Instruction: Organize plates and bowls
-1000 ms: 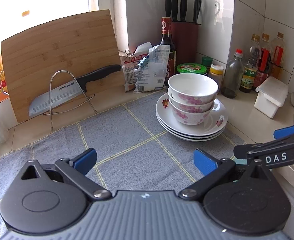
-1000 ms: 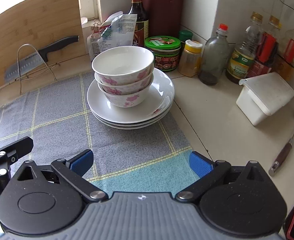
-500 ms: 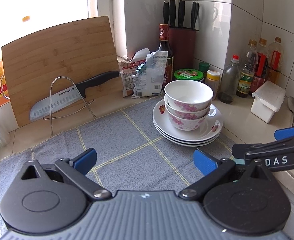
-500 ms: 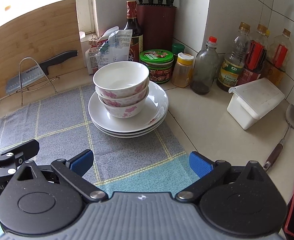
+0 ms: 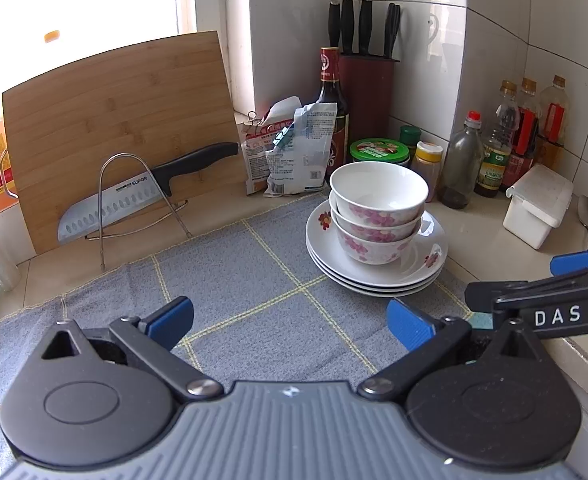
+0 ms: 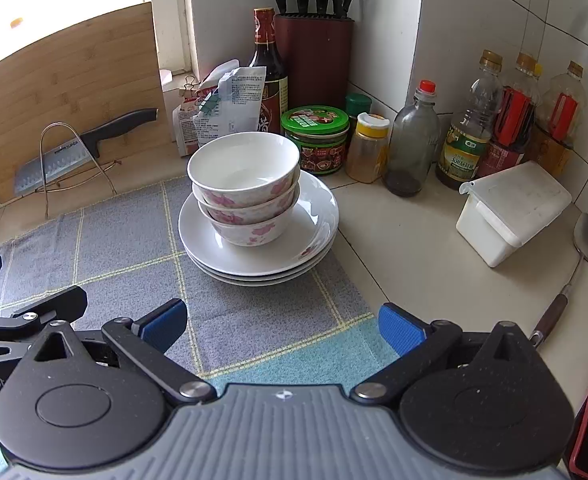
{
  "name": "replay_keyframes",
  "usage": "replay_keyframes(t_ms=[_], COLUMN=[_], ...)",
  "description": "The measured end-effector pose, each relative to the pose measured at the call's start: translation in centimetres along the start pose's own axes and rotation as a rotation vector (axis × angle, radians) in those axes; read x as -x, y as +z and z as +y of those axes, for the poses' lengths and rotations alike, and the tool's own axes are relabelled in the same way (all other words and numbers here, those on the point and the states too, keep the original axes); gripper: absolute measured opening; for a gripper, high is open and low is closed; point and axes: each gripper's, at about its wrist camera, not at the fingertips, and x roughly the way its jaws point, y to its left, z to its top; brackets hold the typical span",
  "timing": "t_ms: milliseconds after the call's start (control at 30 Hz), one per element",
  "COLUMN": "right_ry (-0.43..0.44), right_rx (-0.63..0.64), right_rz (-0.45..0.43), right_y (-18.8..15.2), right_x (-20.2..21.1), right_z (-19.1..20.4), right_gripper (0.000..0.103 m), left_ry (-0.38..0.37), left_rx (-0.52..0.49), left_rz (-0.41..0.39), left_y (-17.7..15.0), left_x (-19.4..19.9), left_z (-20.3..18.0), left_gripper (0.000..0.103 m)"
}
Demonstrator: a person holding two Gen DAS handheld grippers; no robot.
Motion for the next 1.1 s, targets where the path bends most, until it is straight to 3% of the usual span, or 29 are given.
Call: replay_keyframes(t_ms=[1100], right_ry=[-0.001], right_rx=[0.004], right_rz=[0.000], right_y=[0.13], right_x=[0.03], right_z=[0.24], right_gripper=[0.103], left_ry=[-0.001], left_rx=[0.004], left_rz=[-0.004], left_y=[0.07], left_x=[0.05], left_z=[0.42], left_gripper=[0.102])
